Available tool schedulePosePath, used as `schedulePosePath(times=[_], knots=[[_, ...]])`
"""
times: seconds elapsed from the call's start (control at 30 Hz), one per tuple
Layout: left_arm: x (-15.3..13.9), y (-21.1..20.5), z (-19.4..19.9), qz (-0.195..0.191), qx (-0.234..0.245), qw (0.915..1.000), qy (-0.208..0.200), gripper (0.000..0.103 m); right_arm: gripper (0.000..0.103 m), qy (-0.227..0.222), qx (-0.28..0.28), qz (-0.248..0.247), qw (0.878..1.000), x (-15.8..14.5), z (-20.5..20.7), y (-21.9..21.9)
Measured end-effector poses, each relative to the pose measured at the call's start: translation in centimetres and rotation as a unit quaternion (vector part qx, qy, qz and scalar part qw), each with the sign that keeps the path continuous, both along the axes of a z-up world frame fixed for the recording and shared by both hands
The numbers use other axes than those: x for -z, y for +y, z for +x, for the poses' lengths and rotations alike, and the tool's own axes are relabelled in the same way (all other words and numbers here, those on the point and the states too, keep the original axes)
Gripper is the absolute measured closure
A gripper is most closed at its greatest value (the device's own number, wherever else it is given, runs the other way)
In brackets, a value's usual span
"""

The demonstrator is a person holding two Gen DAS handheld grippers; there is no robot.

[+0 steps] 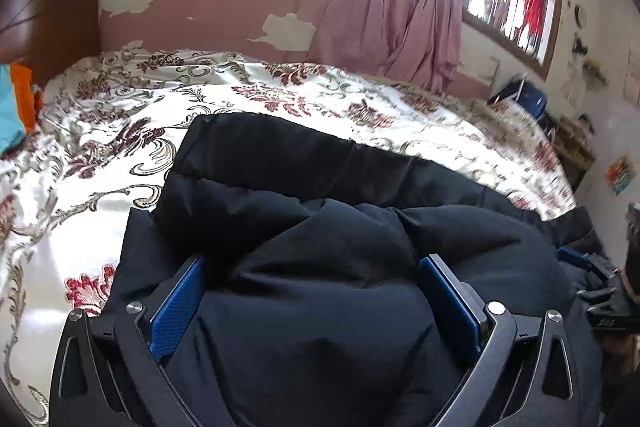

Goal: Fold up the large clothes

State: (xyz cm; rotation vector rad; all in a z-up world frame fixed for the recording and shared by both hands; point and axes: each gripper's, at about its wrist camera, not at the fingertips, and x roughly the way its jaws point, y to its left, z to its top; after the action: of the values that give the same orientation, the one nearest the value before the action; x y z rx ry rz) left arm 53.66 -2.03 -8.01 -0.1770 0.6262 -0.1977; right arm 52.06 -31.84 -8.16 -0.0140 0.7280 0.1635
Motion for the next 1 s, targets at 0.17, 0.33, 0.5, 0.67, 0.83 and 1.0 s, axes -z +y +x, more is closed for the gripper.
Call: schedulePosePath(times=[0.17, 0.33, 0.5, 0.67, 0.83, 1.0], knots=[[-1.2, 0.9, -0.3, -0.018, 0.01, 0.9995, 0.025, 0.0, 0.005, 0.024, -0.003, -0.022, 0.999, -0.9, -0.7, 0.1], [-3.7, 2.5, -2.7, 0.026, -0.006, 0.9991, 0.034, 0.0, 0.005, -0.002, 0.004, -0.014, 1.0, -3.1, -4.3, -1.9], [-4.9, 5.9, -5.7, 0.051, -0.027, 0.9979, 0.03, 0.0, 0.005, -0.054, 0.036, 0.01, 0.998, -4.8, -9.0, -5.6], [-3.6, 8.7, -6.3, 0.022, -0.032, 0.9962, 0.078, 0.0, 0.004, -0.051, 0.085, 0.044, 0.994, -5.0, -10.5, -10.0], [-1.7, 8.9, -5.8, -0.007, -0.009, 0.9928, 0.119, 0.0, 0.004, -0.026, 0.102, 0.061, 0.993, -3.1, -10.6, -12.8], [0.8, 8.6, -4.2, -0.066, 0.046, 0.9826, 0.167, 0.0, 0.004, 0.02, 0.088, 0.121, 0.989, 0.0, -9.6, -14.9]])
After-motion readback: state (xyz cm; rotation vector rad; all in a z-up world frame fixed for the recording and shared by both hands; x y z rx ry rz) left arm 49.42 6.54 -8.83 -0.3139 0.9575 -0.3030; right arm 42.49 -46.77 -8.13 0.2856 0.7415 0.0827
